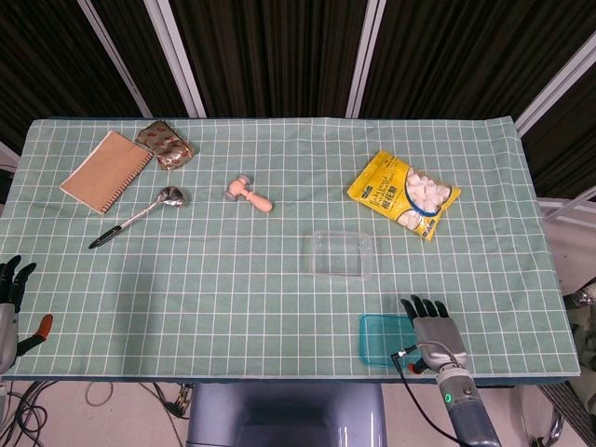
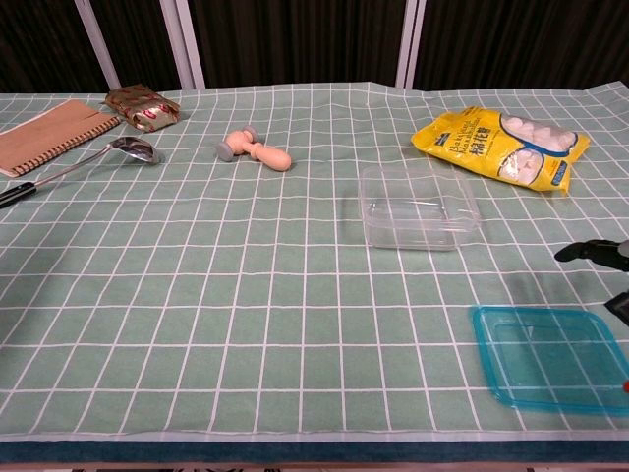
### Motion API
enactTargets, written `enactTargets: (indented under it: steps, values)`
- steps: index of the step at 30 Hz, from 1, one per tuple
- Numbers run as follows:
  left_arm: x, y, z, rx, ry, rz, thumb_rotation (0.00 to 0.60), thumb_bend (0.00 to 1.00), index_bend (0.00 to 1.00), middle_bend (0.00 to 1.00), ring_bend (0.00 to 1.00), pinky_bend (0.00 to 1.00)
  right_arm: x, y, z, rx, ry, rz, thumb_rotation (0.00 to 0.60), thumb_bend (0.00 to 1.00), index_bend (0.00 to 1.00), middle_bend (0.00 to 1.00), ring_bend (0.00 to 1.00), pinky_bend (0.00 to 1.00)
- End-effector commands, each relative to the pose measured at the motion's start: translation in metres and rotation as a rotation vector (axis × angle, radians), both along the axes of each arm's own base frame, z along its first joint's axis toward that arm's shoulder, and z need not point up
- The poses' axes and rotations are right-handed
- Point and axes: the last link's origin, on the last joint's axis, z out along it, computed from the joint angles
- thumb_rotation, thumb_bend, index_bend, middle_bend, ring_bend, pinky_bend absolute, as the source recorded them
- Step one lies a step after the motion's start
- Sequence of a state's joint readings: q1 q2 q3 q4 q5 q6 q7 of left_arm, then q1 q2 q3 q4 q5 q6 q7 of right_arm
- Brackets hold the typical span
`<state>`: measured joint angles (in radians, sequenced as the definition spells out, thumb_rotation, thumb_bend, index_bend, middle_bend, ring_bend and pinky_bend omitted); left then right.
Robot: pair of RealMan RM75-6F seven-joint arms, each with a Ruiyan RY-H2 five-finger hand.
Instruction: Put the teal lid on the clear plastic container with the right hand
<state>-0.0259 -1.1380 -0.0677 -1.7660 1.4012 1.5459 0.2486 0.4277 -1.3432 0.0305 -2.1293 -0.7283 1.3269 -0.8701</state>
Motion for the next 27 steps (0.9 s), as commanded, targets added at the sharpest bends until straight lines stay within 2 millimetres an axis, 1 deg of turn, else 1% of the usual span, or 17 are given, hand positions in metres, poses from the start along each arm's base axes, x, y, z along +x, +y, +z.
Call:
enactTargets:
  steps: [1,9,21,27]
  values:
    - [0.0,0.0,0.0,-0.001,0.001,0.001,0.6,0.31,0.1,0.0,0.0,0.0,0.0,0.001,-0.003,-0.001,-0.002,-0.011,0.6,0.13,0.0,0.01,0.0,0.0]
    - [-0.001,0.0,0.0,0.0,0.003,0.004,0.6,0.31,0.1,0.0,0.0,0.0,-0.002,0.006,-0.014,-0.01,-0.034,-0.034,0.6,0.13,0.0,0.04,0.0,0.0]
    - [-0.001,0.001,0.0,-0.003,0.006,0.01,0.6,0.31,0.1,0.0,0.0,0.0,-0.006,0.014,-0.022,-0.021,-0.048,-0.036,0.6,0.13,0.0,0.06,0.0,0.0]
    - [-0.001,0.0,-0.001,-0.006,0.008,0.013,0.6,0.31,0.1,0.0,0.0,0.0,-0.009,0.016,-0.027,-0.022,-0.048,-0.035,0.6,0.13,0.0,0.09,0.0,0.0]
